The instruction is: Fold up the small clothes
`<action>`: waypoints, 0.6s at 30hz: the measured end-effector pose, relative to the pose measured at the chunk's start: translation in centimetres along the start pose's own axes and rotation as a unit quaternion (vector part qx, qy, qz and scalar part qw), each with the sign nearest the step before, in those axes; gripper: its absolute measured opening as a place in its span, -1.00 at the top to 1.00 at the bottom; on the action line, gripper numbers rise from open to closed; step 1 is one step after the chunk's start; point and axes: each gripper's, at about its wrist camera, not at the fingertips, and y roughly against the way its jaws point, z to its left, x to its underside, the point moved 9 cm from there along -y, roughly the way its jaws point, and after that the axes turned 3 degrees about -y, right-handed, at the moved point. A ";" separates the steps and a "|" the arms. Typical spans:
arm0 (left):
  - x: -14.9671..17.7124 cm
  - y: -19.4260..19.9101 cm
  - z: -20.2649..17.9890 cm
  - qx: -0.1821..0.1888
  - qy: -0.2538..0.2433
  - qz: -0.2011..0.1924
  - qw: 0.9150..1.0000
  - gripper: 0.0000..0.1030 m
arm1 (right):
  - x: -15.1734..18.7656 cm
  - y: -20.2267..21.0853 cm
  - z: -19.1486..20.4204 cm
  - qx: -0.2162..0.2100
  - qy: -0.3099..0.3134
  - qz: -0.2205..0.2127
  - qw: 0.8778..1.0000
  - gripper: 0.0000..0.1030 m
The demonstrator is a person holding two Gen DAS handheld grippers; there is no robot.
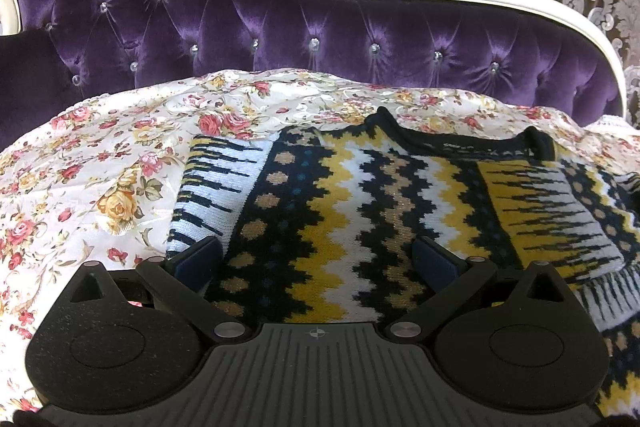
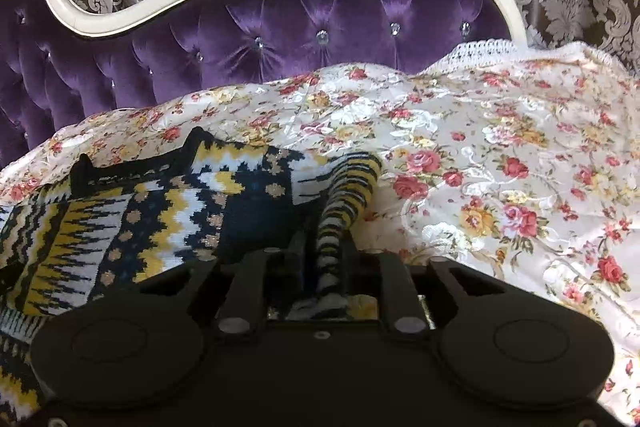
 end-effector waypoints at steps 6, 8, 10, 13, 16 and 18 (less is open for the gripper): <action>-0.2 0.4 -0.1 0.006 -0.013 0.011 1.000 -0.98 | -0.6 2.2 -0.7 -0.013 -0.036 -0.020 0.999 -0.34; -0.4 1.1 0.0 0.005 -0.024 0.013 1.000 -0.97 | -0.7 3.4 -0.9 -0.026 -0.053 -0.022 0.998 -0.46; -0.3 2.3 0.3 -0.007 -0.027 0.010 1.000 -0.97 | -0.7 4.6 -0.7 -0.042 -0.059 -0.021 0.997 -0.75; -0.4 5.2 1.5 -0.050 -0.026 -0.006 0.998 -0.96 | -0.7 7.5 -0.3 -0.058 -0.058 -0.032 0.996 -0.80; -0.6 9.0 2.7 -0.069 -0.021 -0.034 0.997 -0.96 | -0.1 11.2 0.7 -0.079 -0.044 -0.052 0.995 -0.99; -0.8 12.1 3.3 -0.070 -0.019 -0.058 0.996 -0.97 | 0.6 13.5 1.4 -0.096 -0.034 -0.059 0.993 -0.99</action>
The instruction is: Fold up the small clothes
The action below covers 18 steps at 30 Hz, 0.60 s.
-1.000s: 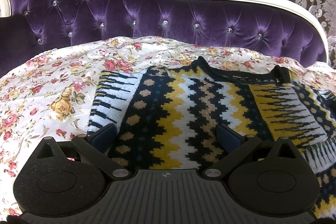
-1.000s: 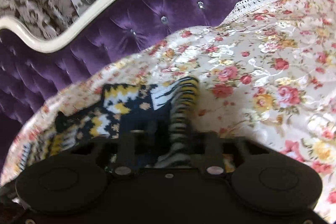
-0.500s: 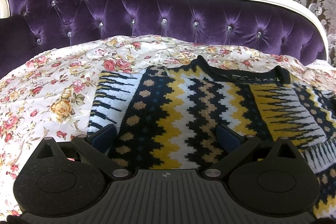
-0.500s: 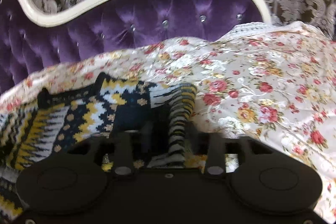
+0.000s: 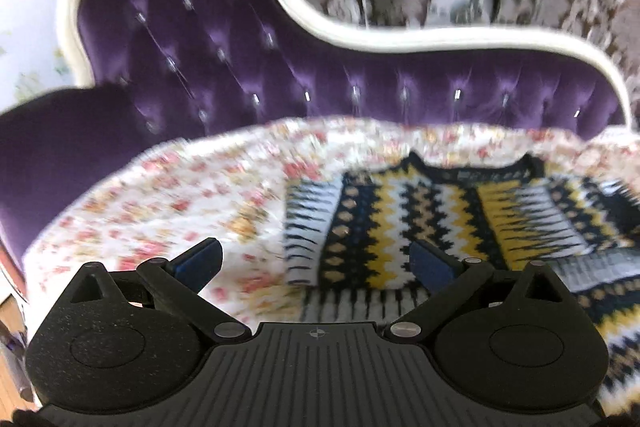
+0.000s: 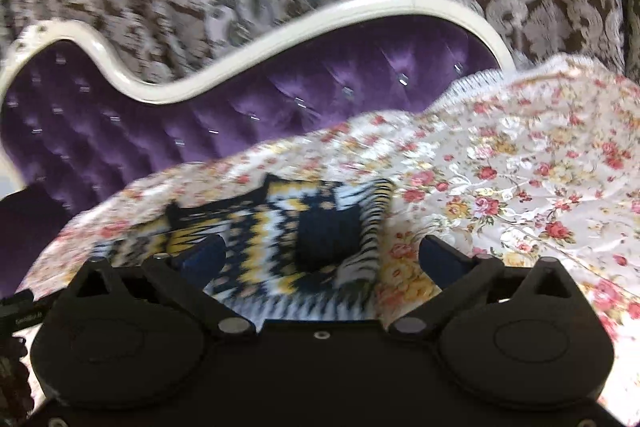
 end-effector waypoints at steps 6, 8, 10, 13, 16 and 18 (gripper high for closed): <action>1.0 7.8 1.1 0.024 0.012 -0.024 0.999 -0.97 | 3.0 6.3 2.3 -0.028 0.033 -0.007 0.999 -0.99; 2.1 9.5 1.0 0.041 0.020 -0.010 0.999 -0.97 | 4.4 8.1 2.6 -0.033 0.028 -0.002 0.999 -0.99; 3.6 11.2 0.7 0.067 0.024 0.000 0.997 -0.97 | 6.0 9.4 2.7 -0.031 0.020 0.012 0.999 -0.99; 6.0 12.8 0.1 0.092 0.021 0.023 0.995 -0.96 | 8.6 11.0 2.9 -0.039 0.016 0.042 0.998 -0.99; 9.1 14.0 -0.7 0.108 0.015 0.058 0.992 -0.96 | 11.1 12.2 3.1 -0.045 0.012 0.065 0.997 -0.99; 11.0 14.4 -1.2 0.121 0.014 0.082 0.989 -0.96 | 12.2 13.0 3.2 -0.042 0.013 0.069 0.997 -0.99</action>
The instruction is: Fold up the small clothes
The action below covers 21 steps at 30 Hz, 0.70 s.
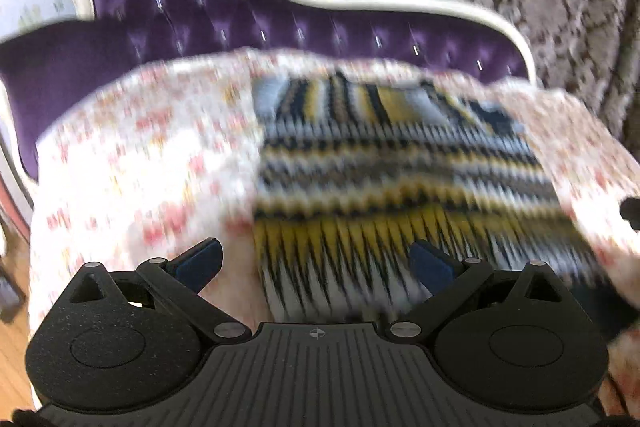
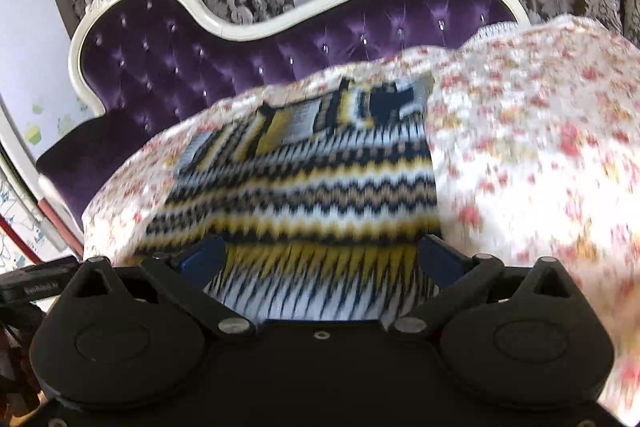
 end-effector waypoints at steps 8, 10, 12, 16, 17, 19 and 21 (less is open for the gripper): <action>5.4 0.0 -1.1 0.030 0.038 0.058 0.997 -0.96 | 3.5 2.0 1.0 0.013 0.037 0.007 0.999 -0.99; 5.5 0.1 -1.5 0.033 0.034 0.056 0.997 -0.96 | 3.9 2.2 1.4 0.011 0.042 0.009 0.999 -0.99; 5.4 0.0 -1.9 0.044 0.032 0.058 0.997 -0.84 | 4.2 2.2 1.4 0.008 0.047 0.015 0.999 -0.99; 5.0 -0.7 -2.7 0.060 0.021 0.059 0.996 -0.39 | 4.3 2.1 1.5 0.009 0.054 0.017 0.998 -0.99; 4.9 -0.8 -2.7 0.061 0.019 0.055 0.996 -0.05 | 4.3 2.0 1.5 0.009 0.053 0.018 0.998 -0.99; 4.7 -0.9 -2.4 0.064 0.027 0.051 0.996 0.37 | 4.4 2.0 1.4 0.010 0.053 0.020 0.998 -0.99; 4.6 -0.9 -1.9 0.078 0.050 0.050 0.994 0.59 | 4.3 2.0 1.4 0.007 0.053 0.022 0.998 -0.99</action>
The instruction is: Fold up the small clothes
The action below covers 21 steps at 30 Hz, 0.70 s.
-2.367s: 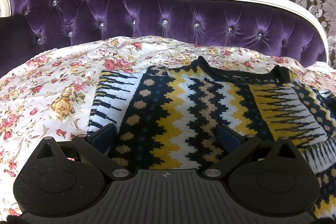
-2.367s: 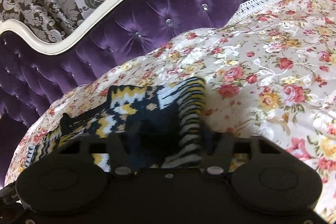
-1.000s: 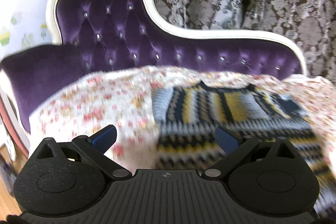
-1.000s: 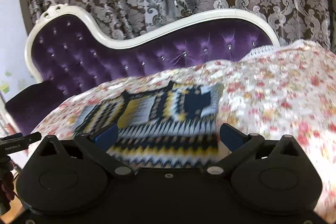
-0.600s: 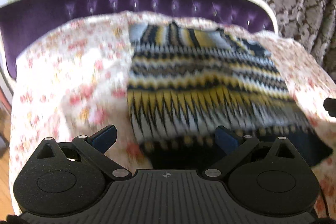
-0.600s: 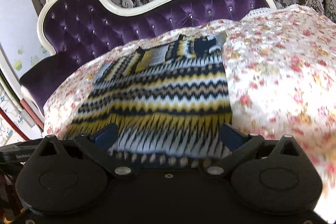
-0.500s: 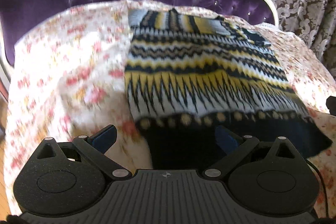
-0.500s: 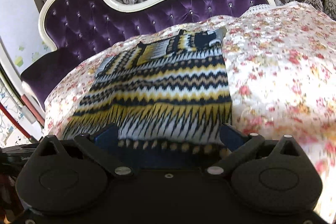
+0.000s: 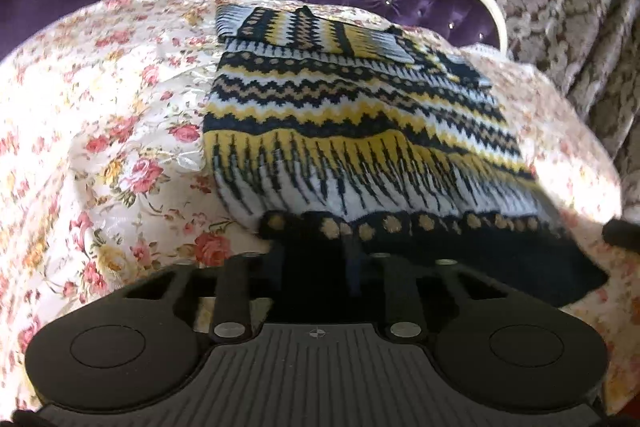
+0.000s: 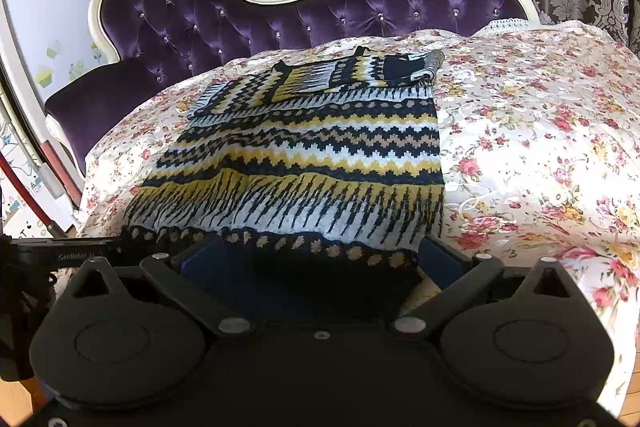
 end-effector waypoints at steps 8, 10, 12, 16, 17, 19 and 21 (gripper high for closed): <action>-0.3 0.9 0.6 0.039 0.037 -0.024 0.998 0.73 | -1.0 -0.8 -0.6 -0.044 -0.044 0.022 0.998 -0.99; -0.8 1.4 0.7 0.050 0.049 -0.033 0.997 0.73 | -1.5 -1.2 -1.1 -0.057 -0.068 0.035 0.995 -0.99; -1.4 1.8 0.8 0.059 0.059 -0.041 0.996 0.73 | -2.1 -1.6 -1.9 -0.059 -0.085 0.048 0.993 -0.99; -2.3 2.7 0.4 0.065 0.058 -0.054 0.995 0.73 | -2.9 -2.7 -3.7 -0.037 -0.099 0.090 0.990 -0.99; -2.5 2.7 0.4 0.067 0.057 -0.057 0.995 0.74 | -3.0 -3.1 -4.1 -0.033 -0.097 0.103 0.989 -0.99; -2.8 2.9 0.1 0.070 0.055 -0.061 0.994 0.74 | -3.0 -3.9 -4.5 -0.030 -0.090 0.132 0.987 -0.99; -3.1 3.1 0.0 0.071 0.054 -0.065 0.994 0.74 | -2.8 -4.7 -4.6 -0.035 -0.080 0.160 0.983 -0.99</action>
